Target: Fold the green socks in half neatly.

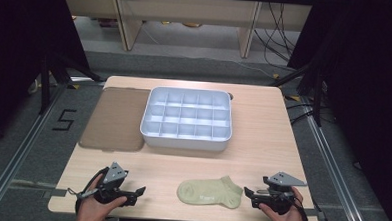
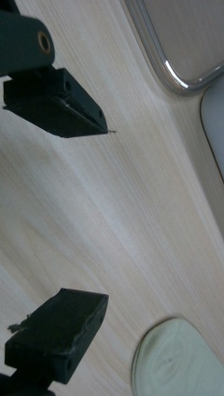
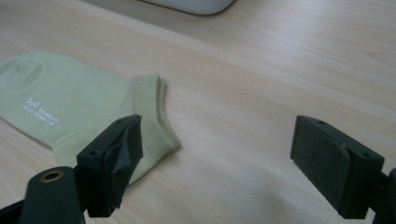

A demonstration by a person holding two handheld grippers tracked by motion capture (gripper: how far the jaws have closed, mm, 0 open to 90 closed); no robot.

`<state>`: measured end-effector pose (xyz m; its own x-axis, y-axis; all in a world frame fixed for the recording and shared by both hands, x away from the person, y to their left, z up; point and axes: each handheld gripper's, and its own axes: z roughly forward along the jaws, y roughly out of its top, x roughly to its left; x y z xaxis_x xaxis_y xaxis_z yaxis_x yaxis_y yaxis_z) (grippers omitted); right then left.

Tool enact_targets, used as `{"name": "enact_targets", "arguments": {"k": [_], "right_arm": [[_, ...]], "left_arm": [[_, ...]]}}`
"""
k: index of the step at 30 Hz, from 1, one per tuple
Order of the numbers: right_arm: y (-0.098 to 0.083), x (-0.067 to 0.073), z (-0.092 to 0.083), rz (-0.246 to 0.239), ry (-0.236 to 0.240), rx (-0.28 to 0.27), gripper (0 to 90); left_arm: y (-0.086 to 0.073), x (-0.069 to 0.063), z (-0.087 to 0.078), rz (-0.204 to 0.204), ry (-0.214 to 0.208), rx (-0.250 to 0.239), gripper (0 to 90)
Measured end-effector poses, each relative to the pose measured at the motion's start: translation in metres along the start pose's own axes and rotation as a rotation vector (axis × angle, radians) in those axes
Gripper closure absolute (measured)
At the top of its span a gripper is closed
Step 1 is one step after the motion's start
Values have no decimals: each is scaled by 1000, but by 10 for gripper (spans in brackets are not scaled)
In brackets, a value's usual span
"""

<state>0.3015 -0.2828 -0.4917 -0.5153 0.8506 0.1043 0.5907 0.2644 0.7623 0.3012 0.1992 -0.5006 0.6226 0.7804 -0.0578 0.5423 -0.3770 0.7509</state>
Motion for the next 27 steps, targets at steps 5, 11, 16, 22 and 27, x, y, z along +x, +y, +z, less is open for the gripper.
{"name": "enact_targets", "arguments": {"k": [5, 11, 16, 22, 27], "right_arm": [[1, 1, 0, -11, 10, 6, 179], [1, 2, 1, -17, 8, 5, 186], [2, 4, 1, 4, 11, 8, 190], [2, 3, 1, -19, 19, -2, 195], [2, 3, 3, -36, 26, -11, 197]], "left_arm": [[3, -7, 3, 2, -26, 4, 154], [13, -21, 11, 0, -70, -2, 183], [21, -31, 20, -10, -98, -7, 202], [30, -43, 36, 15, -151, 6, 246], [41, -61, 52, 19, -190, 17, 348]]}}
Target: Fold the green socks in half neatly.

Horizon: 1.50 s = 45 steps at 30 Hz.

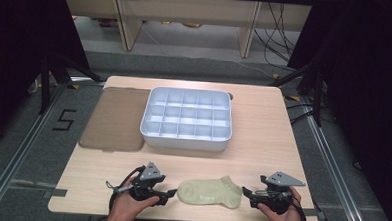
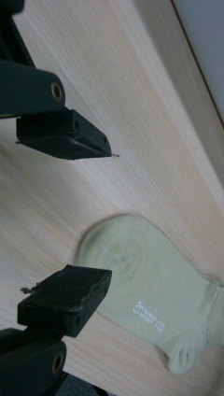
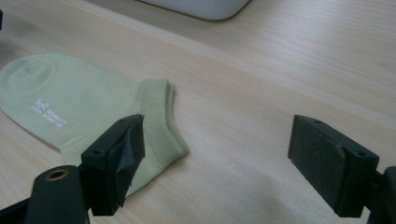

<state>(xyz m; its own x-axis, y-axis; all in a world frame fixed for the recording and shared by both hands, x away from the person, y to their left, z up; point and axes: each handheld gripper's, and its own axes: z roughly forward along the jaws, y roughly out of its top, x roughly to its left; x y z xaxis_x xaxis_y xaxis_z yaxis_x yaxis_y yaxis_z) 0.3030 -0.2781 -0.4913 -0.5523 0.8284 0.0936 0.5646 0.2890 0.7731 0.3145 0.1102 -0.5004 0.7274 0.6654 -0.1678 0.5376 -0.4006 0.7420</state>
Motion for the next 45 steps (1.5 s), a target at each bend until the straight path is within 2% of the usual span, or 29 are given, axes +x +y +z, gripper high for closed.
{"name": "enact_targets", "arguments": {"k": [1, 5, 7, 8, 11, 12, 15, 16, 18, 19, 21, 26, 28, 29, 30, 31, 32, 33, 34, 36, 39, 40, 41, 43, 44, 45], "right_arm": [[0, 0, 0, 3, -1, 3, 197], [0, 0, 0, 6, 5, 1, 200], [-1, 0, 0, 5, 8, 4, 201], [-1, 1, 0, 13, 6, 6, 201], [0, 1, 0, 0, 4, 1, 204], [0, 4, -1, 22, 8, 15, 204], [0, 4, -1, 24, 11, 15, 205], [0, 2, 0, -6, 9, 10, 206], [0, 2, 0, -4, 17, 13, 207], [0, 2, 0, -6, 15, 14, 207], [0, 2, 0, -8, 14, 12, 209], [1, 3, 1, -10, 18, 8, 212], [1, 3, 1, -11, 20, 9, 213], [0, 3, 1, -20, 17, 8, 214], [0, 3, 1, -14, 9, 10, 216], [1, 5, 0, -4, 16, 11, 230], [1, 4, 0, -26, 15, 6, 248], [1, 6, 0, 6, 31, 17, 257], [1, 4, 0, -20, 35, 7, 257], [2, 5, 0, -32, 42, -7, 300], [3, 9, -2, -14, 55, -12, 342], [4, 7, -1, -43, 55, -24, 377], [5, 9, -2, -37, 55, -17, 408], [6, 8, -1, -48, 63, -18, 418], [6, 10, -1, -41, 65, -12, 444], [8, 10, 0, -53, 75, -12, 478]], "left_arm": [[2, -1, 2, 18, -5, 12, 369], [5, -8, 10, 44, -18, 27, 461], [5, -10, 13, 44, -25, 33, 498], [5, -12, 16, 31, -26, 28, 512], [6, -12, 18, 53, -22, 41, 545], [6, -12, 20, 51, -18, 42, 567], [5, -13, 23, 59, -26, 48, 611], [4, -14, 24, 41, -25, 40, 616], [3, -13, 25, 62, -26, 46, 643], [2, -14, 26, 59, -24, 54, 659], [1, -16, 28, 43, -28, 39, 687], [2, -15, 27, 39, -41, 51, 766], [1, -14, 27, 56, -44, 42, 803], [1, -15, 27, 46, -46, 26, 818], [1, -14, 26, 66, -51, 37, 831], [2, -13, 26, 61, -55, 37, 839], [2, -14, 26, 31, -54, 21, 842], [2, -13, 25, 51, -47, 21, 845], [2, -12, 24, 58, -48, 24, 847], [2, -12, 23, 42, -56, 24, 849], [4, -13, 21, 62, -52, 23, 850], [4, -14, 21, 57, -46, 20, 849], [4, -14, 20, 74, -57, 26, 849], [4, -15, 20, 65, -52, 18, 849], [4, -14, 19, 78, -54, 24, 849], [4, -14, 19, 62, -55, 12, 849]]}}
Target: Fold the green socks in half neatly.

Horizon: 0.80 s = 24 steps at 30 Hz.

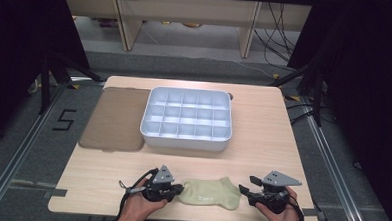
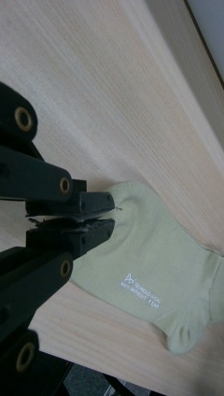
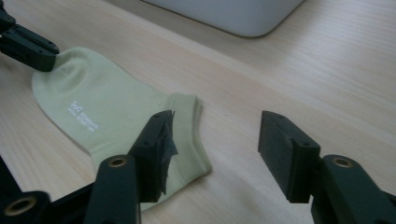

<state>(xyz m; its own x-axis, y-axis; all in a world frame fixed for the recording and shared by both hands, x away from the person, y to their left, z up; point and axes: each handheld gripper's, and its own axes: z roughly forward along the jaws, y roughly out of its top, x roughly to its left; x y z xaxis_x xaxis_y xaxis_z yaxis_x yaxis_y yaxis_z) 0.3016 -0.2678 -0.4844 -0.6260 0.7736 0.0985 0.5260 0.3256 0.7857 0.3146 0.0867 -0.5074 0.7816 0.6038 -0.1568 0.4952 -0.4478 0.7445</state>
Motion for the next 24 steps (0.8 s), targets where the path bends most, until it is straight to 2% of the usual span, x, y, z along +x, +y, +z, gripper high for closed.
{"name": "enact_targets", "arguments": {"k": [1, 2, 3, 4, 5, 6, 7, 8, 9, 10, 11, 12, 14, 16, 19, 20, 21, 24], "right_arm": [[0, 2, 0, 9, 4, -2, 501], [1, 4, 0, 12, 18, 0, 520], [2, 3, 0, -10, 16, 5, 535], [3, 5, 0, -6, 16, 14, 555], [3, 4, 0, -23, 19, 14, 577], [4, 6, 1, -18, 38, 15, 598], [4, 9, 0, 0, 33, 18, 620], [5, 10, 0, -8, 45, 15, 645], [6, 9, 0, -28, 54, 11, 665], [8, 13, -1, -5, 60, 12, 690], [8, 13, -1, -5, 60, 12, 690], [10, 14, 0, -48, 75, -7, 728], [14, 18, 2, -84, 99, 4, 769], [16, 20, 3, -101, 103, 6, 787], [24, 27, 12, -140, 152, 13, 838], [25, 32, 14, -119, 169, 26, 845], [27, 33, 19, -143, 179, 22, 849], [33, 42, 31, -169, 208, 45, 860]], "left_arm": [[0, 0, -2, -16, -5, 10, 849], [0, 0, -3, -8, -4, 11, 849], [0, 2, -5, 15, 3, 15, 849], [0, 1, -6, -5, -1, 7, 849], [-1, 2, -8, -9, 5, 8, 850], [-1, 2, -10, -4, 0, 6, 850], [-2, 3, -11, -21, -1, -4, 850], [-3, 5, -14, -15, 0, 3, 849], [-4, 5, -17, -25, 5, -10, 850], [-5, 8, -20, -1, 4, 5, 850], [-5, 8, -20, -1, 4, 5, 850], [-7, 11, -25, -28, 13, -4, 850], [-9, 14, -29, -46, 23, -16, 850], [-9, 16, -30, -34, 24, -14, 850], [-11, 20, -37, -42, 24, -12, 849], [-10, 23, -40, -40, 32, 2, 849], [-10, 24, -42, -32, 20, -6, 850], [-9, 29, -49, -42, 21, -2, 849]]}}
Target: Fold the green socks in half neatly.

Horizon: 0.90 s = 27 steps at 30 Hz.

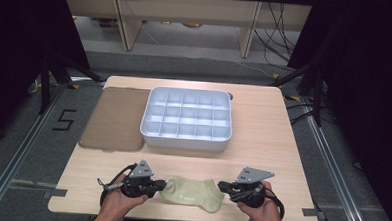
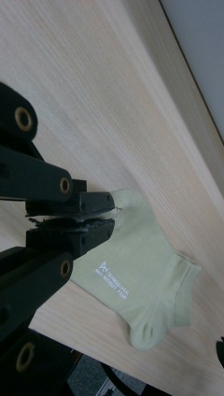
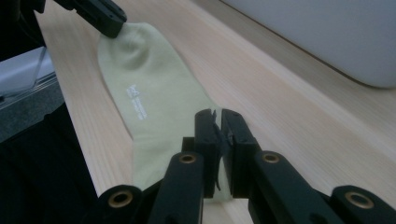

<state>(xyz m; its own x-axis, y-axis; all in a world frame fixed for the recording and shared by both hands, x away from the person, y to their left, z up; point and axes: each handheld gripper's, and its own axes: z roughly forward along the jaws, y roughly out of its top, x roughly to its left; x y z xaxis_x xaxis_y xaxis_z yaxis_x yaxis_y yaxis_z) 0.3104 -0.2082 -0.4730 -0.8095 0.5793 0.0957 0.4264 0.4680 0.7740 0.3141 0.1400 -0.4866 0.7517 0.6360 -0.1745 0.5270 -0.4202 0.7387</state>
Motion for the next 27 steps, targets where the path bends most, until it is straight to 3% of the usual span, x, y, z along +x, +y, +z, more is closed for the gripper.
{"name": "enact_targets", "arguments": {"k": [2, 6, 11, 14, 16, 17, 18, 21, 22, 23, 24, 27], "right_arm": [[6, 5, 10, -1, 24, 9, 867], [18, 11, 36, -68, 57, 58, 876], [27, 17, 67, -93, 66, 113, 880], [31, 18, 77, -93, 68, 126, 879], [33, 18, 85, -93, 68, 134, 880], [34, 17, 88, -102, 64, 124, 880], [34, 17, 91, -102, 62, 127, 884], [35, 17, 95, -100, 56, 149, 886], [35, 17, 101, -88, 59, 152, 893], [36, 15, 102, -111, 66, 154, 894], [37, 15, 103, -83, 65, 160, 895], [40, 15, 108, -88, 71, 152, 897]], "left_arm": [[0, 2, -4, 5, -2, 5, 850], [0, 1, -8, -3, -4, -2, 849], [2, 1, -12, 13, -8, -12, 849], [4, -1, -13, -12, -11, -42, 849], [4, -1, -16, -2, -16, -27, 849], [5, -2, -16, -6, -15, -44, 849], [6, -2, -17, 13, -16, -35, 849], [7, -5, -17, -17, -20, -54, 849], [9, -7, -18, -6, -26, -61, 849], [11, -8, -18, -9, -28, -64, 849], [12, -8, -18, 5, -29, -73, 849], [18, -9, -20, 15, -39, -80, 849]]}}
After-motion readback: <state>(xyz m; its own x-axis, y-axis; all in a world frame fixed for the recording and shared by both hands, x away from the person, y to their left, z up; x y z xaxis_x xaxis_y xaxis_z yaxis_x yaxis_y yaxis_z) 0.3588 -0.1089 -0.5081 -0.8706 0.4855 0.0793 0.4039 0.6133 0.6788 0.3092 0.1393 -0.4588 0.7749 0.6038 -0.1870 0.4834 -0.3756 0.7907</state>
